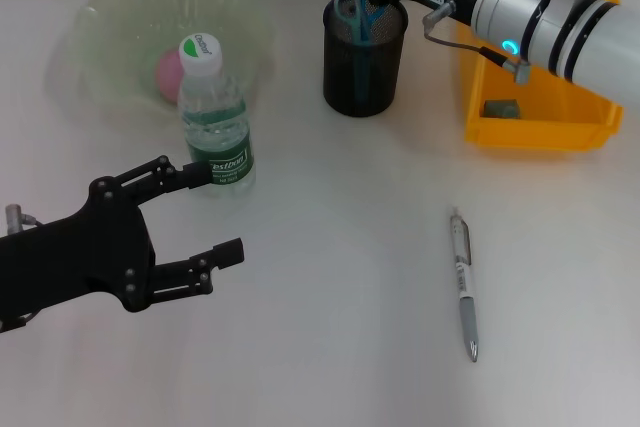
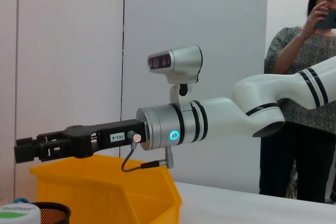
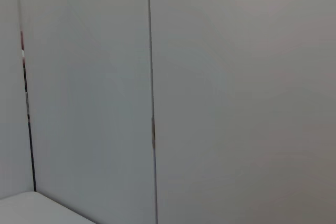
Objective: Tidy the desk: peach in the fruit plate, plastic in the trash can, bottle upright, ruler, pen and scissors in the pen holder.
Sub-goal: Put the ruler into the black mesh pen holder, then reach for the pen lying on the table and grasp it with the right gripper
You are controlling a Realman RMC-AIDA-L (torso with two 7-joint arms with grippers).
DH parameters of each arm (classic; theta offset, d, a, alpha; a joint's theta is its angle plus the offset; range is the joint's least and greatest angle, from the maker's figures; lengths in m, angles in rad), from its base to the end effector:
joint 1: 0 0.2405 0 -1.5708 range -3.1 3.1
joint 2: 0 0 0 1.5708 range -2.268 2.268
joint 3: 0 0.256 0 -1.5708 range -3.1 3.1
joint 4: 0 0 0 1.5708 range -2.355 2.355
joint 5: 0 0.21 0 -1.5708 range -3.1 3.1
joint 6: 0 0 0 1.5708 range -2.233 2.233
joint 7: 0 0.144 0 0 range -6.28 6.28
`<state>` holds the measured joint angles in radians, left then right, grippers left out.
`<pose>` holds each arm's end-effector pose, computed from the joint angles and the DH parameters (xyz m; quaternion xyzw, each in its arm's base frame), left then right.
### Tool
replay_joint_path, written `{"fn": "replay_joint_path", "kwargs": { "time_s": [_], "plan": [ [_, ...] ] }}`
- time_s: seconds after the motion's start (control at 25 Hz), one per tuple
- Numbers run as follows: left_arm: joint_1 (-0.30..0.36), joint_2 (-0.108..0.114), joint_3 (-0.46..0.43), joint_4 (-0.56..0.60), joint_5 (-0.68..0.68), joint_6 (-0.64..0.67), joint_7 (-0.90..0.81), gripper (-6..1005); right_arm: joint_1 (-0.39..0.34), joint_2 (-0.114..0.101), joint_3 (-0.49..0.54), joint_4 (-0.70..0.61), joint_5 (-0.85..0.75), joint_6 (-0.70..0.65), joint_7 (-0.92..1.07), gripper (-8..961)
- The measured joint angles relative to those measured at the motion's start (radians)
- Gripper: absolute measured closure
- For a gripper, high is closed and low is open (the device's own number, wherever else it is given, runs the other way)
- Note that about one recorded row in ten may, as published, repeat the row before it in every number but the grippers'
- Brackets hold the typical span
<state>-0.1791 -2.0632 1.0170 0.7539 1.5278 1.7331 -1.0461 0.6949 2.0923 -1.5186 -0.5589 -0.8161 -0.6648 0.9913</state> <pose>-0.2792 0.2408 0.0120 -0.9195 -0.0880 -0.3504 0.1548 0.1665 0.4332 -0.0535 -0.8686 0.1815 0.2892 0.3591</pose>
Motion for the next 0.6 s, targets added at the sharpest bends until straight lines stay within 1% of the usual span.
{"fn": "replay_joint_path", "kwargs": {
  "time_s": [0.08,0.16,0.24,0.32,0.4,0.44,0.48,0.6],
  "plan": [
    [0.000,0.000,0.000,0.000,0.000,0.000,0.000,151,-0.019,0.000,0.000,-0.023,0.000,-0.012,0.022,438],
    [0.000,0.000,0.000,0.000,0.000,0.001,0.000,150,-0.063,-0.001,-0.004,-0.085,-0.003,-0.034,0.084,413],
    [0.000,0.000,0.000,0.000,0.000,0.001,0.000,150,-0.119,-0.008,-0.019,-0.180,-0.017,-0.046,0.175,388],
    [0.001,0.001,0.000,-0.001,0.000,0.002,-0.003,150,-0.195,-0.016,-0.038,-0.318,-0.076,-0.048,0.318,357],
    [0.002,0.001,0.000,-0.001,0.000,0.003,-0.004,150,-0.271,-0.020,-0.039,-0.482,-0.215,-0.052,0.532,318],
    [0.002,0.001,0.000,-0.001,0.000,0.003,-0.004,150,-0.294,-0.019,-0.031,-0.541,-0.290,-0.061,0.619,299],
    [0.002,0.001,0.000,-0.001,0.000,0.003,-0.004,150,-0.322,-0.016,-0.015,-0.623,-0.408,-0.084,0.766,279],
    [-0.001,0.001,0.000,-0.001,0.001,0.004,-0.004,150,-0.356,-0.008,0.038,-0.798,-0.790,-0.193,1.134,221]
  ]
}}
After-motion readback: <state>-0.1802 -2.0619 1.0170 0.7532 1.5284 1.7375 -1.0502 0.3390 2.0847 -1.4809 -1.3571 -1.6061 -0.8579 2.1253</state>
